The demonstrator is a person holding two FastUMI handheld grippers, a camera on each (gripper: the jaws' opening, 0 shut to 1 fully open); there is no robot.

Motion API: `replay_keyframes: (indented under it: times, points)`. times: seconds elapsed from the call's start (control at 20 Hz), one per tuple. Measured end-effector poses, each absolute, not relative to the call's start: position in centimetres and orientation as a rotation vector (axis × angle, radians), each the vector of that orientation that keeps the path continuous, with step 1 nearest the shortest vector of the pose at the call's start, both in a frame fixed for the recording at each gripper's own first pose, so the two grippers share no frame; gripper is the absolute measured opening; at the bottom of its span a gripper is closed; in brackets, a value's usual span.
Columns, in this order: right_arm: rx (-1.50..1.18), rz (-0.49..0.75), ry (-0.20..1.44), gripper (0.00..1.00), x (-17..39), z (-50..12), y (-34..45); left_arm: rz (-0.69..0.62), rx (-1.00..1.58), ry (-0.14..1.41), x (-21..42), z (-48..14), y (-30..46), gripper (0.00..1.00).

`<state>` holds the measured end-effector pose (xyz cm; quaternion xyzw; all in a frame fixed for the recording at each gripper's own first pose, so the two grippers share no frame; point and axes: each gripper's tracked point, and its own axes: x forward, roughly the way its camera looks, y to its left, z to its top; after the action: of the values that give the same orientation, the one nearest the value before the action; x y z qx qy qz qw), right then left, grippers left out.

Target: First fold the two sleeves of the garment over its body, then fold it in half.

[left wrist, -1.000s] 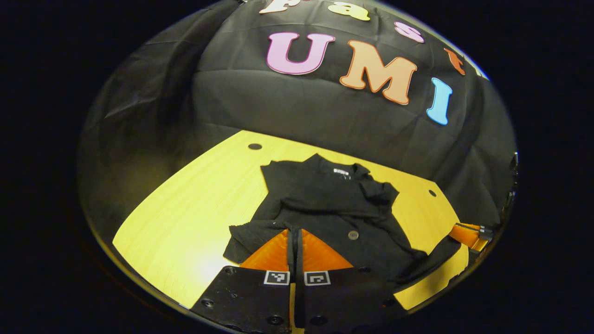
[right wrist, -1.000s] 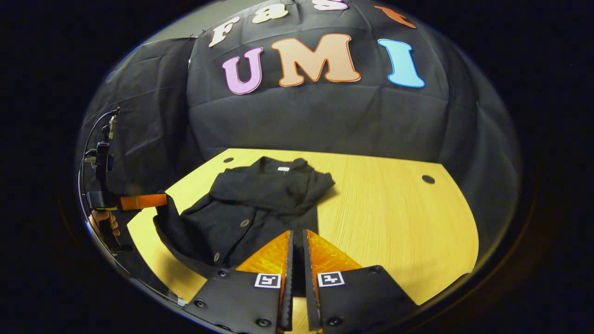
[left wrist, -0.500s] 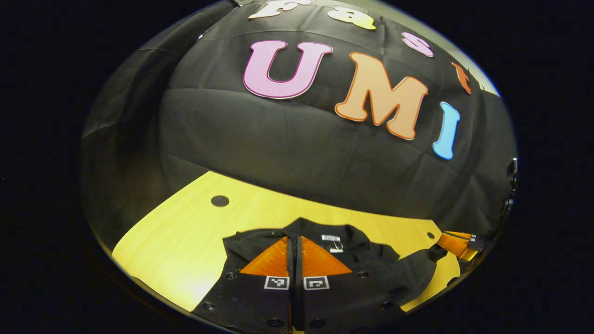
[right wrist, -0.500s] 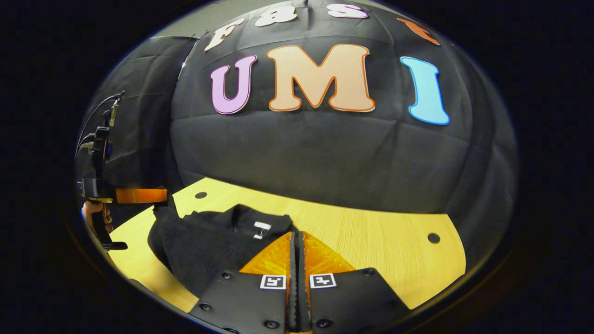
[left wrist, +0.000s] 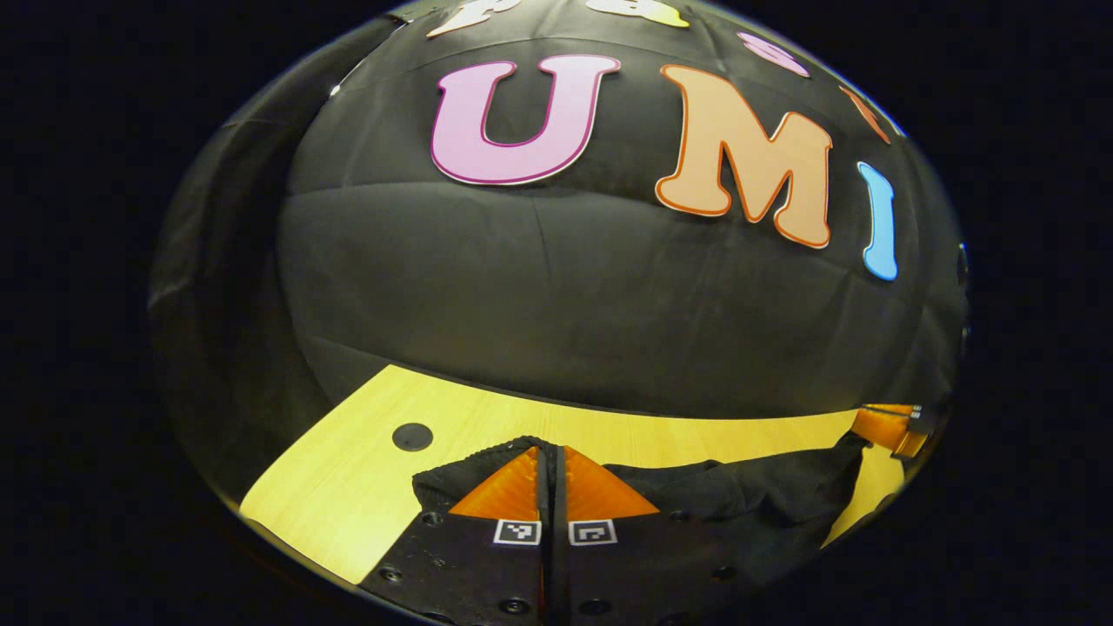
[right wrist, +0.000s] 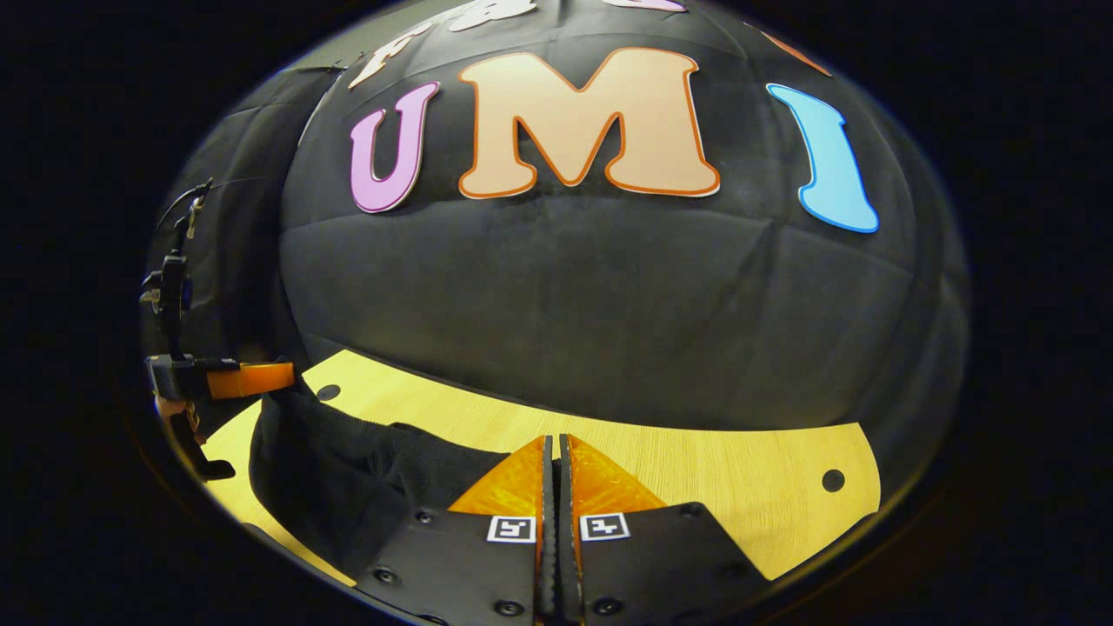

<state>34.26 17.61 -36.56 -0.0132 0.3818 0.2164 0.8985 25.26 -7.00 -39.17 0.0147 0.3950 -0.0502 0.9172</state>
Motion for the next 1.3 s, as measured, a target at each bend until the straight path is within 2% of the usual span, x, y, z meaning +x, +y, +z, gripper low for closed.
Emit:
replay_keyframes:
  times: [0.05,0.1,0.2,0.25,0.35,0.5,0.75,0.9,1.0,1.1,1.3]
  points:
    - [-0.010,0.455,0.792,0.04,34.3,-36.3,17.8,-0.101,0.028,0.772,26.2,-38.4,-7.1,0.02]
    - [0.009,0.467,0.791,0.16,34.2,-35.7,17.8,-0.103,0.017,0.729,26.7,-37.2,-7.1,0.34]
    - [0.005,0.463,0.762,0.61,34.6,-34.5,17.1,-0.086,0.009,0.636,28.2,-34.7,-6.9,0.99]
    - [-0.008,0.456,0.750,0.84,34.8,-34.1,16.6,-0.077,0.016,0.602,28.8,-33.4,-6.6,0.89]
    - [-0.015,0.440,0.723,1.00,35.1,-32.8,15.6,-0.069,0.034,0.566,29.1,-31.5,-6.0,0.92]
    - [0.021,0.450,0.682,1.00,33.6,-28.6,14.5,-0.051,0.008,0.565,27.8,-28.7,-5.2,0.93]
    - [-0.031,0.447,0.365,1.00,28.2,-15.3,10.6,0.010,-0.112,0.432,24.3,-19.1,-3.9,0.92]
    - [-0.058,0.398,0.286,0.98,23.3,-11.0,7.6,0.004,-0.058,0.342,21.2,-12.5,-4.1,0.93]
    - [-0.038,0.374,0.265,0.99,19.5,-9.6,6.3,-0.004,-0.043,0.271,18.5,-8.0,-4.4,0.92]
    - [0.017,0.352,0.331,1.00,15.2,-11.1,5.2,-0.021,-0.052,0.224,15.7,-5.3,-5.4,0.92]
    - [0.168,0.311,0.418,0.98,9.3,-13.1,4.3,-0.013,-0.016,0.268,8.9,-6.4,-6.4,0.92]
